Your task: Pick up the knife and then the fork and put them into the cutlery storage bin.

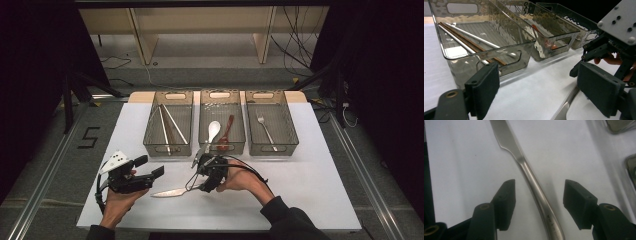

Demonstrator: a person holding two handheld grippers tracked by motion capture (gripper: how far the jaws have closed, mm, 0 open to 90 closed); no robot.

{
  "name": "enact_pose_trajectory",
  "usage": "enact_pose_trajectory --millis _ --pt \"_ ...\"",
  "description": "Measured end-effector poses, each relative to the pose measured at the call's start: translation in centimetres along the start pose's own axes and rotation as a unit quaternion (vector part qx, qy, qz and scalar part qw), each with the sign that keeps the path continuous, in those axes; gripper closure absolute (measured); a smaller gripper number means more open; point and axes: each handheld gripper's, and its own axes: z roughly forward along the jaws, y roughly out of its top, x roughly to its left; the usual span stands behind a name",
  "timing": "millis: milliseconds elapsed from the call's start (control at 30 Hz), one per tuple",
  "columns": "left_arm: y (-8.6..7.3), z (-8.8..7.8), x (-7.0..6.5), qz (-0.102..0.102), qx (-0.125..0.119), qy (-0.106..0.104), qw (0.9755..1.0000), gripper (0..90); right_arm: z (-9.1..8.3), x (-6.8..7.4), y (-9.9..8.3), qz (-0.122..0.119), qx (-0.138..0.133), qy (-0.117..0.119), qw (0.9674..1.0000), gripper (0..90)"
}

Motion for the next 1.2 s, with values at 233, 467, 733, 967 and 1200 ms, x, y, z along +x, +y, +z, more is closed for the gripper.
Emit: enact_pose_trajectory --millis 233,467,733,967,1200 --pt "0.0 0.0 0.0 0.002 0.002 0.0 1.0 17.9 0.6 0.2 0.1 -0.008 0.022 0.001 0.9997 51.1" --pt "0.0 0.0 0.0 0.002 0.002 0.0 1.0 17.9 1.6 0.1 0.3 -0.02 0.038 -0.004 0.9991 59.0" --pt "0.0 0.0 0.0 0.002 0.002 0.0 1.0 17.9 1.8 0.5 0.4 -0.039 0.055 -0.013 0.9977 69.0" --pt "0.0 0.0 0.0 0.0 0.001 -0.001 1.0 17.9 1.8 1.1 0.6 -0.048 0.072 -0.007 0.9962 71.3" --pt "0.0 0.0 0.0 0.002 0.003 -0.001 1.0 17.9 2.0 1.3 1.1 -0.063 0.084 -0.008 0.9944 73.0"
